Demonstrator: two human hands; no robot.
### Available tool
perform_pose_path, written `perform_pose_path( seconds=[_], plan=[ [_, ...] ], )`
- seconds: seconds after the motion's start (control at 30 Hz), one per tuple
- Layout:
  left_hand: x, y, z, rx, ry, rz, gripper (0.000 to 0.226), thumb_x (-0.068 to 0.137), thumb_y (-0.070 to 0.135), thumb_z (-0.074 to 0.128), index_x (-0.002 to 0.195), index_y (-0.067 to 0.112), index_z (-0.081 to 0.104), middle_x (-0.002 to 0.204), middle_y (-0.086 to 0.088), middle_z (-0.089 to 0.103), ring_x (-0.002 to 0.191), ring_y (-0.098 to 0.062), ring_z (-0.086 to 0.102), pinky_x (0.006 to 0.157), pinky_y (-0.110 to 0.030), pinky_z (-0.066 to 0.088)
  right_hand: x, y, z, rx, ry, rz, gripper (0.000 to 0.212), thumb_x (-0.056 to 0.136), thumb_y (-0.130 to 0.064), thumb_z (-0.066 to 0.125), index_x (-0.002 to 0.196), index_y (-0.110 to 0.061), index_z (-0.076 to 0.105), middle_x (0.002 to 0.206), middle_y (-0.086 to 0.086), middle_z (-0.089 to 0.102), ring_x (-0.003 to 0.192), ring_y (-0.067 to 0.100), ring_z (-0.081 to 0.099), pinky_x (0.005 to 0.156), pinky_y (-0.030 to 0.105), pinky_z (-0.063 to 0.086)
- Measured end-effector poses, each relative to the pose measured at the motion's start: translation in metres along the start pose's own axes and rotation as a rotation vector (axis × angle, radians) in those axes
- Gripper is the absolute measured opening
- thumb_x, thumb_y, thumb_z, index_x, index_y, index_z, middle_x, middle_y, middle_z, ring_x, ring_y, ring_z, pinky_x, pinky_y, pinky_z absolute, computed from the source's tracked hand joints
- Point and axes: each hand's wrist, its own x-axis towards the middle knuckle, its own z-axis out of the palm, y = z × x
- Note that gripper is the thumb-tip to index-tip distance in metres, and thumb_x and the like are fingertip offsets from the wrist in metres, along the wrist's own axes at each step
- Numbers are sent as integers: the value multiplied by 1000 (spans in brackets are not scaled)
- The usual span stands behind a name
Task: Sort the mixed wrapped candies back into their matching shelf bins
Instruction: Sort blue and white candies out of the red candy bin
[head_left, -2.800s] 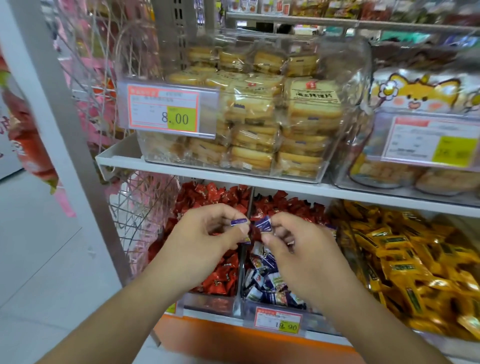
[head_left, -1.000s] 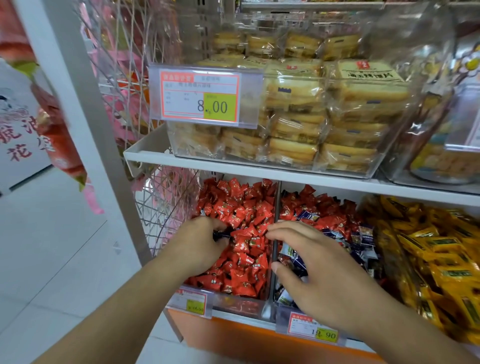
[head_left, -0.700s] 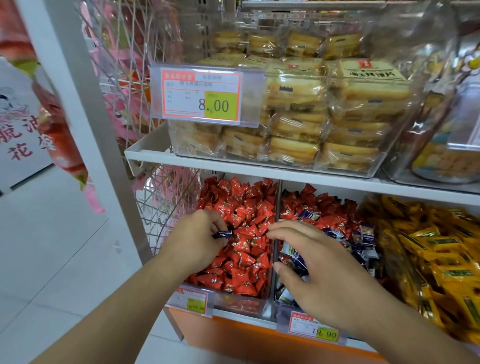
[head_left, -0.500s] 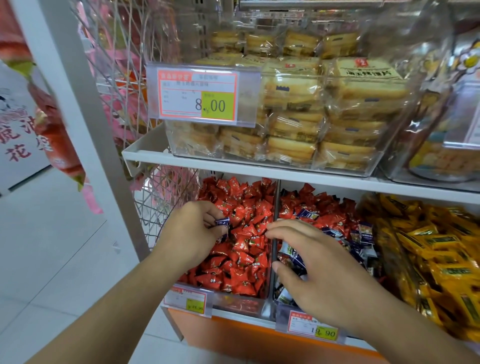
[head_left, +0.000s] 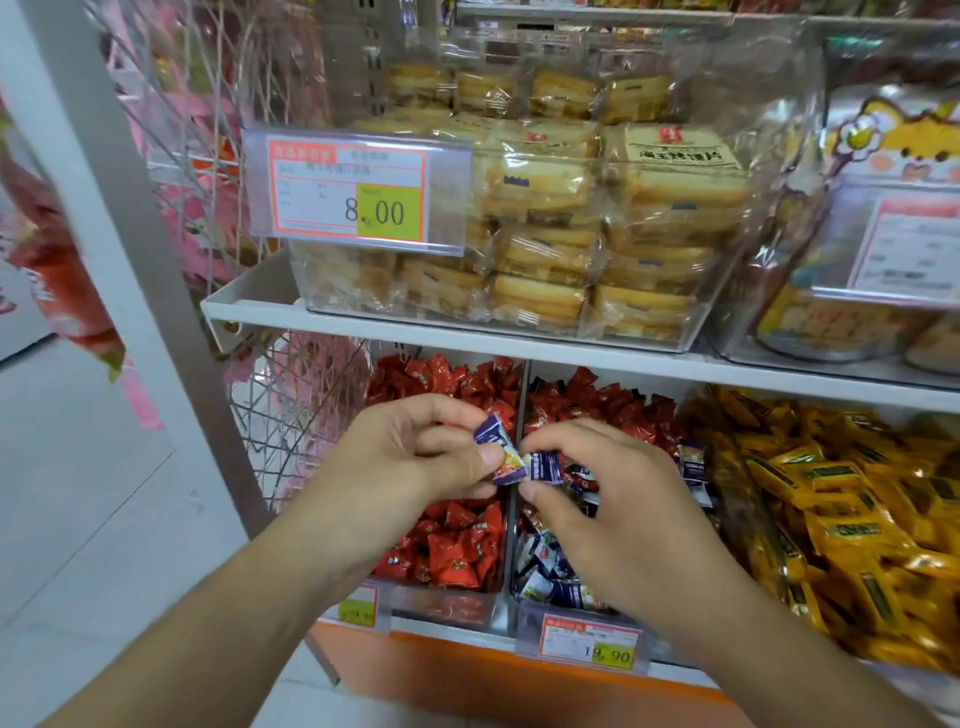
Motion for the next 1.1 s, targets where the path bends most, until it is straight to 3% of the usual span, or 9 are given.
perform_pose_path(
  seconds=[0.1, 0.2, 0.27, 0.37, 0.5, 0.63, 0.77, 0.97, 1.1],
  plan=[
    [2, -1, 4, 35, 67, 14, 18, 86, 4, 78, 102, 4, 70, 79, -10, 73, 80, -22, 74, 84, -42, 63, -2, 8, -9, -131, 61, 24, 23, 96, -39, 68, 119, -40, 63, 113, -26, 61, 109, -2, 54, 95, 19, 45],
    [2, 0, 3, 25, 116, 6, 21, 86, 7, 79, 104, 4, 69, 77, -11, 72, 80, -21, 75, 86, -47, 63, -2, 18, -22, -226, 99, 109, 41, 97, -36, 66, 137, -37, 57, 133, -16, 58, 130, 9, 48, 108, 31, 44],
    [1, 0, 5, 34, 108, -1, 23, 85, 10, 80, 104, 4, 69, 79, -12, 74, 83, -21, 76, 88, -47, 62, -4, 19, -27, -160, 73, 110, 53, 96, -40, 66, 146, -40, 47, 144, -20, 50, 136, 4, 40, 112, 28, 40],
    [-3, -1, 15, 90, 70, -3, 22, 76, 23, 85, 92, 13, 74, 85, -11, 78, 86, -20, 76, 91, -47, 60, -7, 9, -25, -35, 25, 6, 51, 91, -49, 70, 138, -45, 50, 129, -31, 54, 122, -10, 46, 102, 19, 41],
    [-5, -3, 25, 152, 18, -20, 16, 80, 26, 85, 90, 17, 76, 84, -7, 79, 84, -19, 76, 92, -45, 60, -9, 0, -17, -52, 11, -59, 28, 90, -43, 74, 115, -41, 62, 104, -24, 64, 106, 2, 62, 87, 27, 53],
    [3, -3, 6, 236, 65, -12, 16, 88, 30, 79, 98, 19, 76, 92, -2, 79, 93, -18, 76, 95, -46, 57, -4, 18, -21, -247, 35, 70, 37, 95, -36, 66, 131, -36, 57, 119, -18, 61, 112, 7, 60, 93, 32, 56],
    [25, -20, -31, 385, 299, 18, 5, 91, 23, 76, 94, 24, 72, 88, 5, 78, 83, -11, 73, 85, -37, 56, -5, 22, -21, -284, -42, 147, 63, 100, -36, 60, 157, -36, 33, 157, -15, 39, 147, 10, 35, 117, 27, 34],
    [50, -51, -51, 681, 301, 71, 11, 90, 21, 77, 91, 30, 71, 86, 14, 74, 89, -1, 68, 89, -31, 57, -3, 2, -5, -184, -171, -45, 52, 104, -48, 49, 153, -51, 31, 154, -41, 24, 138, -25, 6, 111, 4, 1],
    [57, -59, -42, 860, 192, 52, 10, 90, 32, 78, 99, 29, 78, 94, 16, 74, 92, 0, 67, 88, -22, 54, 0, 3, 8, -170, -230, -85, 51, 105, -51, 46, 154, -51, 32, 153, -43, 22, 128, -34, -5, 100, -6, -5]
  ],
)
